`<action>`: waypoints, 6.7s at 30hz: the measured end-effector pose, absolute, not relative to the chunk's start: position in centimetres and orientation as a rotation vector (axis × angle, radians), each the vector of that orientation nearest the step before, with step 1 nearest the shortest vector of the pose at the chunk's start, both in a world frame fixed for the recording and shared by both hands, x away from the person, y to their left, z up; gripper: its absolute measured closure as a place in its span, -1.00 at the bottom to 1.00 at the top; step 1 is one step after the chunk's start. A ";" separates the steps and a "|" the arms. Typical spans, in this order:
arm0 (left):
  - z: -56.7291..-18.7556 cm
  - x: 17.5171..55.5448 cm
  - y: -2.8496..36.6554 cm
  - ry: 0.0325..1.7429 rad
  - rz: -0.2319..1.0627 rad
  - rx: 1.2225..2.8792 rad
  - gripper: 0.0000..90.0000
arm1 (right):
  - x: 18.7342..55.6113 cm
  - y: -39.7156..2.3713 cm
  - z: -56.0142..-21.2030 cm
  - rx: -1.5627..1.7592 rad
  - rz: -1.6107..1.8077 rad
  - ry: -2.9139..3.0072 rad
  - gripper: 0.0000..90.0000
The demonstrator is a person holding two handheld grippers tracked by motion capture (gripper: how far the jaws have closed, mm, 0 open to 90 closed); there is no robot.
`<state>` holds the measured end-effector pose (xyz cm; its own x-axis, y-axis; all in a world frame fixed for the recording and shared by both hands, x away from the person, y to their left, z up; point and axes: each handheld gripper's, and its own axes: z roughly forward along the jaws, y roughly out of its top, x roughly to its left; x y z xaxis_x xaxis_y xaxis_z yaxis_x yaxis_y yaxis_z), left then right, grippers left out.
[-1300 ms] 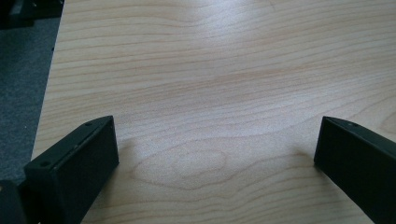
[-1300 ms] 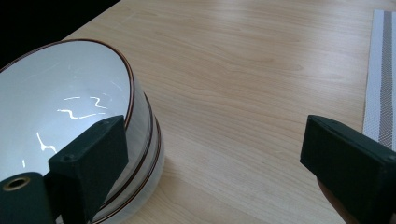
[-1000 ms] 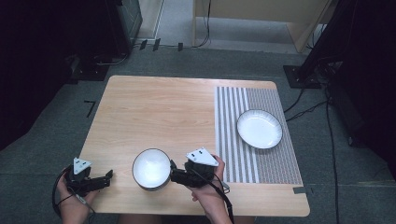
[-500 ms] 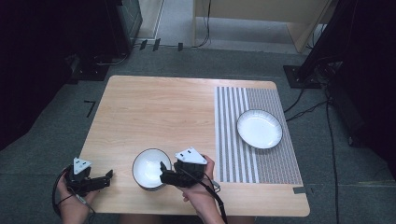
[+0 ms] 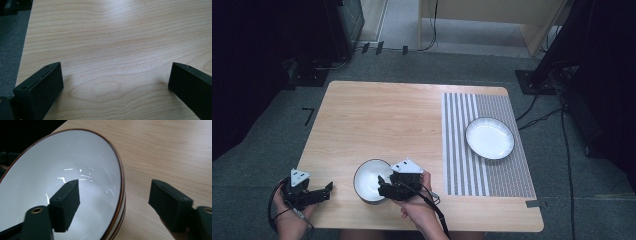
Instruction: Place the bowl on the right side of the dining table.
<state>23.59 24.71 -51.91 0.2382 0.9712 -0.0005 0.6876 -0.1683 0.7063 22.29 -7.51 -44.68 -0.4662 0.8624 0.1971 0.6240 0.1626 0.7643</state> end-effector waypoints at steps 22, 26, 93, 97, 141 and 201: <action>-51.9 23.6 24.7 1.510 0.624 1.932 -1.00 | 22.6 -7.7 -45.5 1.480 1.196 2.150 0.71; -51.9 23.6 24.7 1.510 0.624 1.932 -1.00 | 22.5 -7.7 -45.3 1.459 1.189 2.132 0.76; -51.9 23.7 24.7 1.510 0.622 1.930 -1.00 | 22.1 -15.0 -39.7 1.507 1.316 1.805 0.87; -51.9 23.7 24.7 1.510 0.622 1.932 -1.00 | 22.2 -15.8 -39.7 1.516 1.311 1.792 0.87; -51.9 23.7 24.7 1.521 0.629 1.925 -1.00 | 25.7 -27.9 -41.8 1.734 1.161 1.553 0.87; -51.9 23.7 24.8 1.528 0.627 1.913 -1.00 | 31.1 -35.6 -45.4 1.913 0.987 1.360 0.87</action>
